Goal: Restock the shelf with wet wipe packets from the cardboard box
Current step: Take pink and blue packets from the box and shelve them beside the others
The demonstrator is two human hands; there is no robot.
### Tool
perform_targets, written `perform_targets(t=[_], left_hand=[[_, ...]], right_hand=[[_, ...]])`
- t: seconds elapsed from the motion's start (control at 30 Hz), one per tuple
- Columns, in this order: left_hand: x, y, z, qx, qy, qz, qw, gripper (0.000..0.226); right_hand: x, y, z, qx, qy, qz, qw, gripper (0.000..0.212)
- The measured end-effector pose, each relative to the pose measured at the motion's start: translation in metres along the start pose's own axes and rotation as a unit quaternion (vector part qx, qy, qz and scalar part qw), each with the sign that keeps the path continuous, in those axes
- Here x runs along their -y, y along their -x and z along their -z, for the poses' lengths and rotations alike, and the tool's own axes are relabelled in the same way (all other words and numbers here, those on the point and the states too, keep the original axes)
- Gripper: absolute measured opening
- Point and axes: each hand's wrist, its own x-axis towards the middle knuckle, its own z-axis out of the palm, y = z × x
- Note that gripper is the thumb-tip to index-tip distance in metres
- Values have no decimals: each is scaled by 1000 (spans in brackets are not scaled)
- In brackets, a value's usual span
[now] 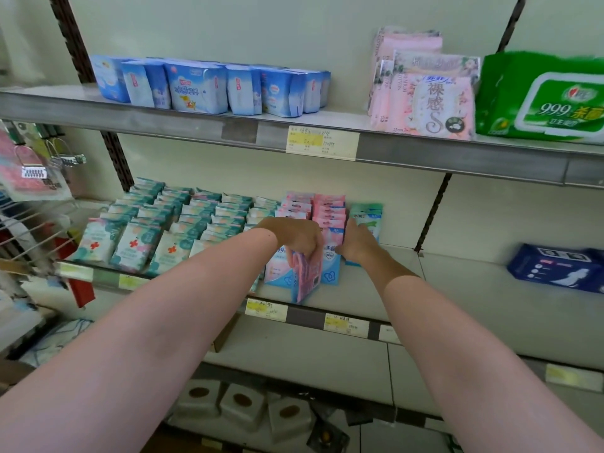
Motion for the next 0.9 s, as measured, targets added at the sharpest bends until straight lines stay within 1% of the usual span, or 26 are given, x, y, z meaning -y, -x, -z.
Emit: perform_targets(t=[0.07, 0.13, 0.2, 0.23, 0.3, 0.37, 0.43, 0.5, 0.53, 0.6, 0.67, 0.73, 0.8, 0.83, 0.9], left_hand=[[-4, 1, -2, -1, 5, 14, 1000, 36], [-9, 2, -4, 2, 14, 32, 999, 34], [-14, 3, -4, 5, 32, 49, 998, 38], [-14, 2, -4, 12, 43, 52, 998, 39], [-17, 4, -4, 31, 45, 42, 998, 35], [-18, 7, -4, 52, -25, 13, 998, 33], [-22, 11, -5, 26, -84, -11, 996, 41], [-23, 8, -7, 14, -107, -33, 994, 44], [-23, 7, -8, 10, -101, -38, 994, 44], [-19, 2, -12, -4, -72, -45, 996, 39], [-14, -5, -15, -58, -112, -69, 990, 33], [-10, -12, -21, -130, -172, -82, 973, 48], [-11, -17, -24, -182, -183, -76, 963, 62], [-11, -18, -25, -197, -181, -73, 961, 65], [-12, -20, -25, -198, -158, -64, 965, 66]], right_hand=[[-5, 4, 1, 20, 24, 20, 999, 46], [-8, 9, 3, 38, 51, 48, 997, 33], [-13, 14, 5, 61, 70, 68, 993, 21], [-15, 17, 6, 74, 79, 71, 992, 21], [-20, 20, 8, 86, 92, 67, 990, 24], [-24, 19, 8, 85, 102, 64, 989, 23], [-27, 20, 10, 84, 106, 62, 989, 27], [-29, 22, 15, 79, 105, 60, 990, 30], [-31, 22, 16, 76, 102, 59, 990, 30], [-35, 23, 19, 72, 99, 53, 991, 32], [-41, 23, 21, 71, 97, 49, 992, 35], [-45, 22, 22, 68, 98, 46, 992, 37], [-47, 22, 23, 69, 105, 40, 991, 37], [-48, 21, 24, 72, 110, 35, 991, 37], [-51, 19, 24, 74, 113, 33, 990, 35]])
